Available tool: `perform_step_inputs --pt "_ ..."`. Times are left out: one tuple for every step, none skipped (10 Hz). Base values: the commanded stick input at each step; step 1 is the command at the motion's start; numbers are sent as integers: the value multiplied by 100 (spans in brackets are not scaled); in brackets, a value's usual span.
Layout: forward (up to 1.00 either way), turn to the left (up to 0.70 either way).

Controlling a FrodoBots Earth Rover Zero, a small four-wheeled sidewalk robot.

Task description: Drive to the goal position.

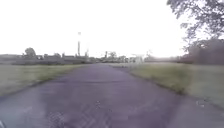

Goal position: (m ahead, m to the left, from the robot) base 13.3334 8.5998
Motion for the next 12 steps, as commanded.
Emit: perform_step_inputs --pt "70 0" --pt "70 0" --pt "67 0" --pt "56 0" --pt "46 0" --pt "45 27" --pt "45 27" --pt "45 27" --pt "45 27" --pt "45 27" --pt "45 27" --pt "45 27"
